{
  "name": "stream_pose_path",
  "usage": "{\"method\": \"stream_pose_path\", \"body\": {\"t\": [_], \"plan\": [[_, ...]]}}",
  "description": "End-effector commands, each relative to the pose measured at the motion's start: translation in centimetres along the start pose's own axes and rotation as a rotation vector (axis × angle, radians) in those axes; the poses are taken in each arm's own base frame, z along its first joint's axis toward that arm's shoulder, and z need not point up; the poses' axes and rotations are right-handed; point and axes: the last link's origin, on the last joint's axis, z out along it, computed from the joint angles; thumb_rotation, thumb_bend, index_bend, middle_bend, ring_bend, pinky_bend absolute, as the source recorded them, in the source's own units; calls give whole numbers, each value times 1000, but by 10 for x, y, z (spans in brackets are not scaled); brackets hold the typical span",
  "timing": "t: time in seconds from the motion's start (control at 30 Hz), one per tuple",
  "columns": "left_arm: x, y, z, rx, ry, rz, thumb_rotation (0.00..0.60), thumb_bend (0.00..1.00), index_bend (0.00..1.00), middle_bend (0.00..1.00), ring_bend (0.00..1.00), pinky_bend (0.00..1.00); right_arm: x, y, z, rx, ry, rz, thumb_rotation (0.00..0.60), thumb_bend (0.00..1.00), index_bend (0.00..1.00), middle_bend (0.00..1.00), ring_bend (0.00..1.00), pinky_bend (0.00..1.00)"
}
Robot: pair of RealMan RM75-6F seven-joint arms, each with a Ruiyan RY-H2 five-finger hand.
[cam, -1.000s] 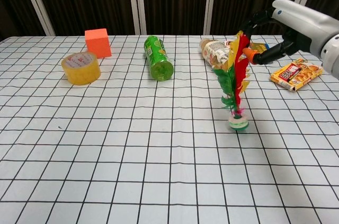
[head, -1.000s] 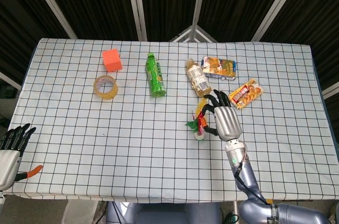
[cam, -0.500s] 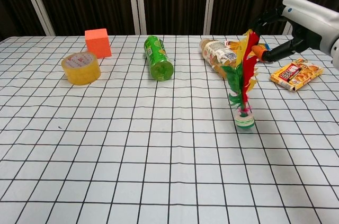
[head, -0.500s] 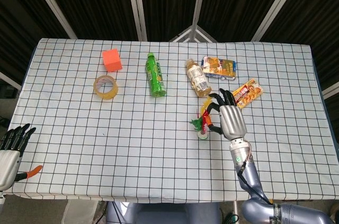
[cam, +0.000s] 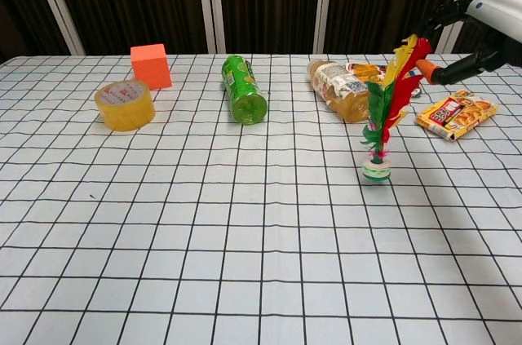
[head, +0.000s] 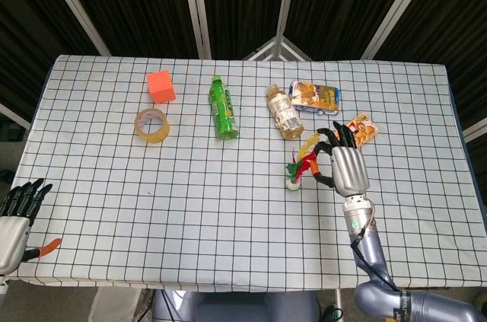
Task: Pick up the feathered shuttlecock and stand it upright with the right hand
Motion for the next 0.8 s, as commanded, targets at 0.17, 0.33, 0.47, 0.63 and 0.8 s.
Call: {"method": "stream_pose_path", "body": {"t": [0.17, 0.33, 0.47, 0.63, 0.8], "plan": [[0, 0, -1, 0, 6, 7, 600, 0, 0, 0, 0, 0, 6, 21, -6, -54, 2, 3, 600, 556, 627, 235, 0, 0], [-1, 1, -2, -1, 12, 11, 600, 0, 0, 0, 0, 0, 8, 29, -15, -78, -13, -6, 600, 556, 285, 152, 0, 0], [-1, 3, -2, -7, 25, 13, 600, 0, 0, 0, 0, 0, 16, 35, -23, -83, 10, -21, 600, 555, 64, 44, 0, 0], [-1, 3, -3, -9, 27, 14, 600, 0, 0, 0, 0, 0, 26, 38, -29, -80, 28, -15, 600, 534, 0, 11, 0, 0], [-1, 3, -2, -12, 33, 14, 600, 0, 0, 0, 0, 0, 39, 39, -37, -66, 53, -20, 600, 517, 0, 0, 0, 0]]}}
